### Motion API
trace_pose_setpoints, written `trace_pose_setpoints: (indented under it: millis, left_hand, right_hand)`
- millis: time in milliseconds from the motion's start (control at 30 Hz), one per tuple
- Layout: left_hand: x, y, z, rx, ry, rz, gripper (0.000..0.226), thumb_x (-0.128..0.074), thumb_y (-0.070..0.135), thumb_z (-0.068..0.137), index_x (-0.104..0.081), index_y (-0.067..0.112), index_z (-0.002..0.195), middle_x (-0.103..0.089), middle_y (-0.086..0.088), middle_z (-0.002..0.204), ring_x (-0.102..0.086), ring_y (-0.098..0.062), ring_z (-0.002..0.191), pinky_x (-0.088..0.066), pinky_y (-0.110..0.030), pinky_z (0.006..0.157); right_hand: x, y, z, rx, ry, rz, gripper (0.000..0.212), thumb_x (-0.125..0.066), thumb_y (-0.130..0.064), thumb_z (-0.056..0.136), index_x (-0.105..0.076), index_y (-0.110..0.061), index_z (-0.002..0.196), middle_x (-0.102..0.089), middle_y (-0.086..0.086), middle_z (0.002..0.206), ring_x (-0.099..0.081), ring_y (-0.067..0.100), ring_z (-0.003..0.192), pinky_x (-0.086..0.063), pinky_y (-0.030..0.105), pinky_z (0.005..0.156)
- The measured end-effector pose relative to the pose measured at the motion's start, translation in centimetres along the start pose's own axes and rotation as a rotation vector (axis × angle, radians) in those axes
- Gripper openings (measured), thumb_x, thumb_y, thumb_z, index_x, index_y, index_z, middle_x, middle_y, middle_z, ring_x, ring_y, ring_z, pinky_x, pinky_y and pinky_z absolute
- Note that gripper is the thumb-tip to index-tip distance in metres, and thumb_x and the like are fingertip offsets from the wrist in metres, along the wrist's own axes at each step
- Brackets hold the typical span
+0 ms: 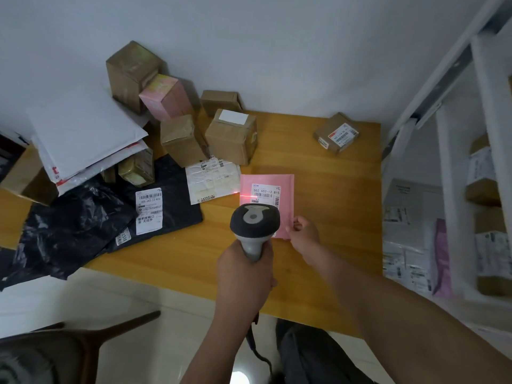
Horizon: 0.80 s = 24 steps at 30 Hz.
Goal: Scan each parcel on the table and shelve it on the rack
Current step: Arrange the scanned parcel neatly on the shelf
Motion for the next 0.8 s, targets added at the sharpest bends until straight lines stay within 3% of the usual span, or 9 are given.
trace_pose_setpoints:
  millis: [133, 333, 433, 567, 700, 800]
  left_hand:
    - [-0.4, -0.8, -3.0, -0.068, -0.026, 0.085, 0.030, -0.057, 0.019, 0.096, -0.057, -0.002, 0.074, -0.068, -0.017, 0.062, -0.070, -0.033, 0.063, -0.059, -0.052, 0.069]
    - [0.2, -3.0, -10.9, -0.162, -0.007, -0.016, 0.039, -0.057, 0.026, 0.097, -0.058, -0.007, 0.075, -0.065, -0.016, 0.055, -0.067, -0.022, 0.048, -0.059, -0.042, 0.061]
    - [0.0, -4.1, -15.4, -0.215, -0.019, -0.033, 0.041, -0.056, 0.026, 0.097, -0.057, -0.007, 0.074, -0.066, -0.019, 0.058, -0.067, -0.024, 0.048, -0.057, -0.039, 0.057]
    - [-1.9, -5.2, -20.6, -0.258, -0.092, -0.025, 0.038, -0.057, 0.024, 0.097, -0.059, -0.008, 0.077, -0.066, -0.021, 0.060, -0.068, -0.022, 0.048, -0.057, -0.037, 0.054]
    - [-4.5, -5.7, -24.8, -0.299, -0.167, -0.001, 0.035, -0.058, 0.023, 0.096, -0.059, -0.008, 0.080, -0.067, -0.019, 0.060, -0.067, -0.020, 0.045, -0.057, -0.041, 0.053]
    - [-7.1, -5.6, -28.1, -0.345, -0.232, 0.009, 0.036, -0.057, 0.022, 0.097, -0.061, -0.008, 0.077, -0.068, -0.020, 0.062, -0.064, -0.015, 0.041, -0.056, -0.036, 0.052]
  right_hand:
    - [1.1, 0.6, -2.8, 0.043, 0.027, 0.003, 0.008, -0.057, -0.023, 0.097, -0.056, -0.016, 0.101, -0.056, -0.007, 0.092, -0.055, 0.009, 0.084, -0.051, 0.024, 0.072]
    - [4.1, 3.0, -10.0, 0.119, 0.093, 0.037, 0.015, -0.058, -0.026, 0.097, -0.059, -0.011, 0.100, -0.060, -0.002, 0.091, -0.058, 0.016, 0.084, -0.051, 0.031, 0.076]
    - [5.8, 5.1, -13.9, 0.143, 0.131, 0.068, 0.013, -0.058, -0.028, 0.097, -0.058, -0.015, 0.096, -0.062, -0.002, 0.090, -0.059, 0.016, 0.081, -0.051, 0.032, 0.075]
    - [9.2, 8.2, -18.9, 0.152, 0.179, 0.108, 0.013, -0.058, -0.031, 0.097, -0.057, -0.018, 0.093, -0.064, -0.001, 0.090, -0.066, 0.022, 0.088, -0.056, 0.041, 0.085]
    - [13.1, 11.0, -23.0, 0.149, 0.221, 0.113, 0.002, -0.058, -0.016, 0.097, -0.058, -0.017, 0.095, -0.064, 0.003, 0.093, -0.065, 0.023, 0.089, -0.054, 0.040, 0.085]
    - [16.6, 13.5, -25.7, 0.135, 0.257, 0.127, 0.009, -0.060, -0.008, 0.094, -0.059, -0.017, 0.093, -0.067, 0.007, 0.096, -0.066, 0.026, 0.094, -0.054, 0.040, 0.085]
Point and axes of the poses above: each hand's wrist, its own z-axis towards the middle knuckle, its own x-axis out of the back of the hand, y = z × x, the point moved 8 cm from there along z, towards the middle knuckle
